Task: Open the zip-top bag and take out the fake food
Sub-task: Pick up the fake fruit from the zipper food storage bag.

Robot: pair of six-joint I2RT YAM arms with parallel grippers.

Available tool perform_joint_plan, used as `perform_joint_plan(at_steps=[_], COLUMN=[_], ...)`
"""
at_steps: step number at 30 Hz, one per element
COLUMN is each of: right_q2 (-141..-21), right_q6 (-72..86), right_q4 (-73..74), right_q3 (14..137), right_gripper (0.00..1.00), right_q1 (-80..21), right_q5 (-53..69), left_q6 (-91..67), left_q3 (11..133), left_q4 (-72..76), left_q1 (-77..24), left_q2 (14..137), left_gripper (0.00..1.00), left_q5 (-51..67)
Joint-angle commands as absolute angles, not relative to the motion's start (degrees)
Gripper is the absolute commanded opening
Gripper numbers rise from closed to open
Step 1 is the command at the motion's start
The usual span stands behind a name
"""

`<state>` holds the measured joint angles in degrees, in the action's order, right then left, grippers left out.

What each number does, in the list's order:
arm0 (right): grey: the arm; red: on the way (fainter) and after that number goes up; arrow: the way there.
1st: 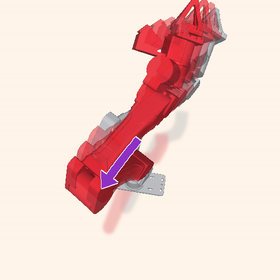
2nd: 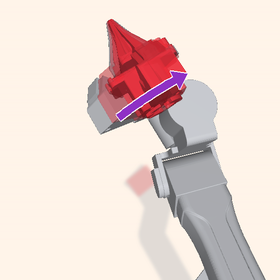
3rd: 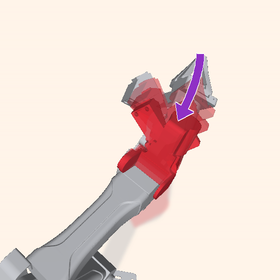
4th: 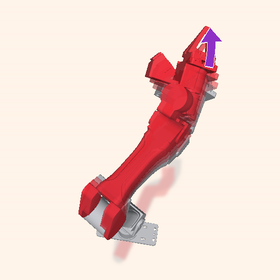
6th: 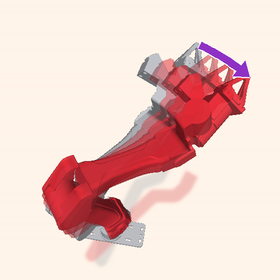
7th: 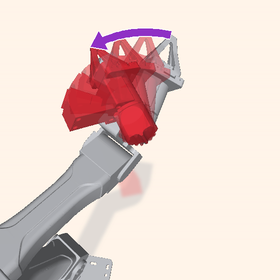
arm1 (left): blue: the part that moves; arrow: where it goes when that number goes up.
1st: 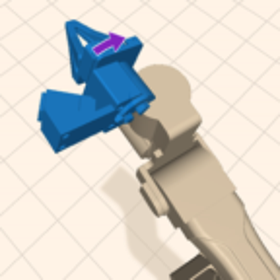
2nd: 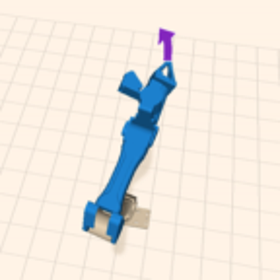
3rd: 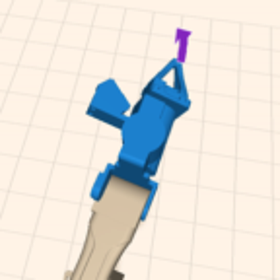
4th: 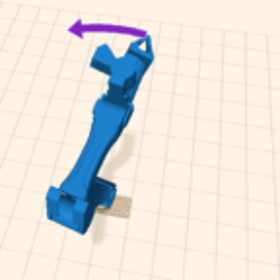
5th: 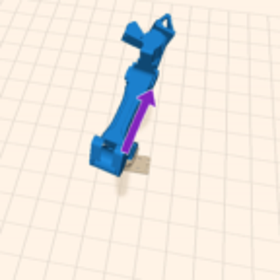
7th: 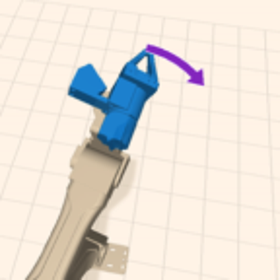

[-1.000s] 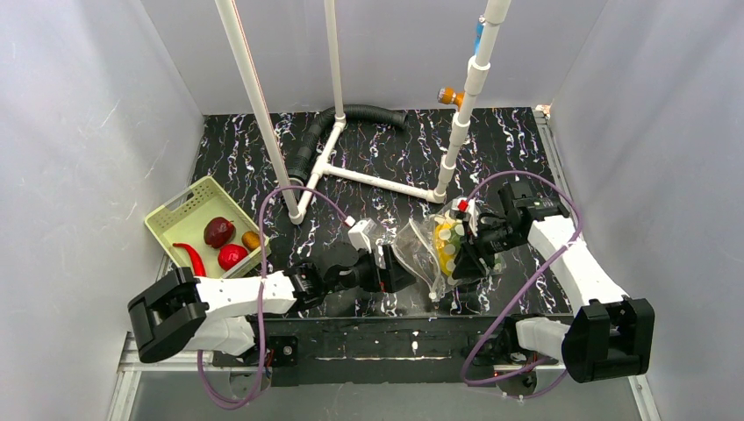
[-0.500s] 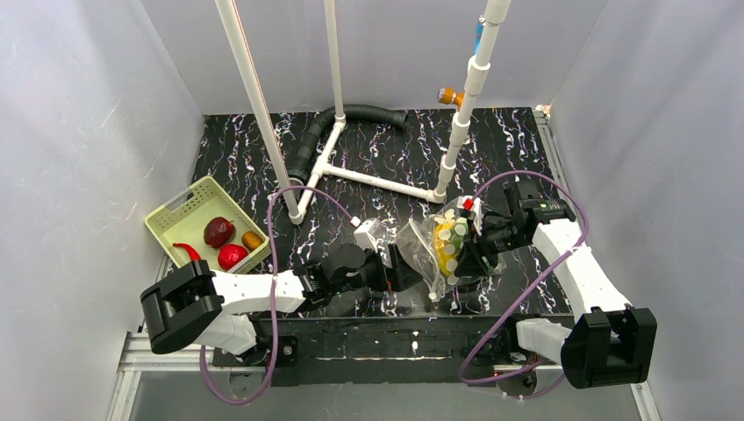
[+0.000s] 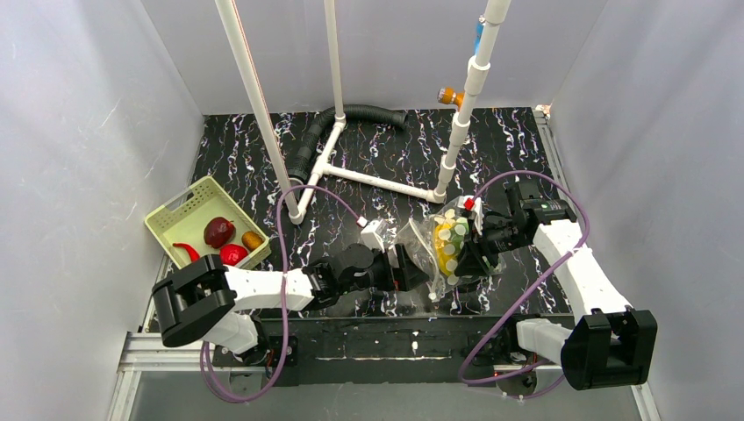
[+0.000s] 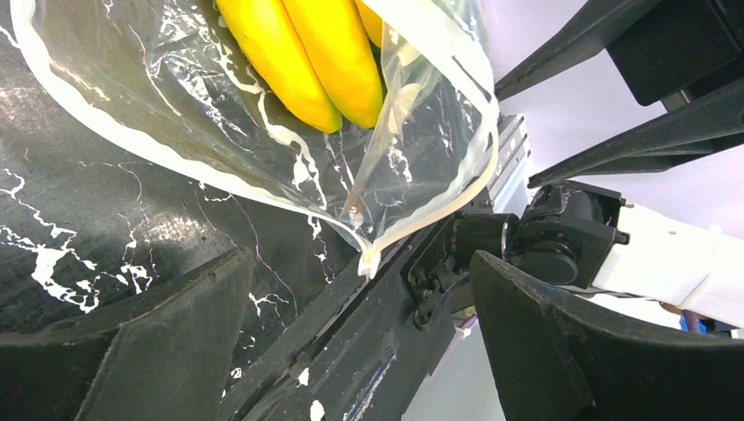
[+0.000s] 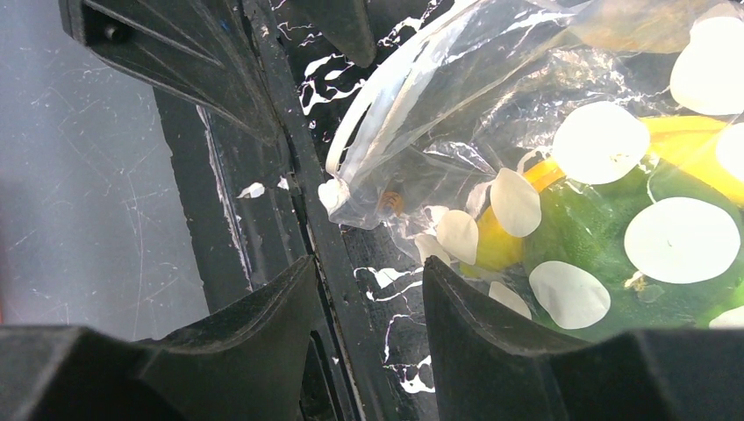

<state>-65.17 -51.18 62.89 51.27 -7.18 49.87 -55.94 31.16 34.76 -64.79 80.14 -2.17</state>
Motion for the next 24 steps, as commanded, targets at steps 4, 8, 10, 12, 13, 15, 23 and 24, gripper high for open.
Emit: perform_joint_plan(at_steps=[4,8,10,12,13,15,23,24], right_q2=[-64.2,-64.0,-63.9,-63.8,-63.7,-63.6,-62.4,-62.0], right_q6=[-50.6,-50.4,-50.2,-50.1,-50.0,-49.8,-49.5,-49.7], right_q4=[62.0,61.8,61.7,61.6,61.5,61.2,61.2,61.5], right_q3=[53.3,53.2,53.2,53.3,53.3,53.3,53.8,54.0], right_gripper=[0.55,0.55,0.55,0.55,0.55,0.55,0.55,0.55], right_q1=[-7.0,-6.9,-6.8,-6.7,-6.6,-6.5,-5.3,-4.9], right_q5=[50.9,50.8,50.7,50.7,50.6,50.3,51.7,52.4], left_q6=[-56.2,-56.2,-56.2,-56.2,-56.2,-56.2,-56.2,-56.2], left_q3=[33.2,33.7,33.9,34.1,34.2,34.2,34.5,34.5], left_q4=[36.3,36.2,36.2,36.2,36.1,36.2,36.5,36.6], left_q1=[-65.2,-65.3,-65.3,-65.3,-65.3,-65.4,-65.5,-65.5], left_q2=[81.6,82.3,82.6,82.9,83.1,83.2,84.0,84.1], left_gripper=[0.92,0.9,0.9,0.9,0.9,0.9,0.9,0.9], left_q5=[-4.2,-4.3,-4.3,-4.4,-4.5,-4.7,-5.2,-5.2])
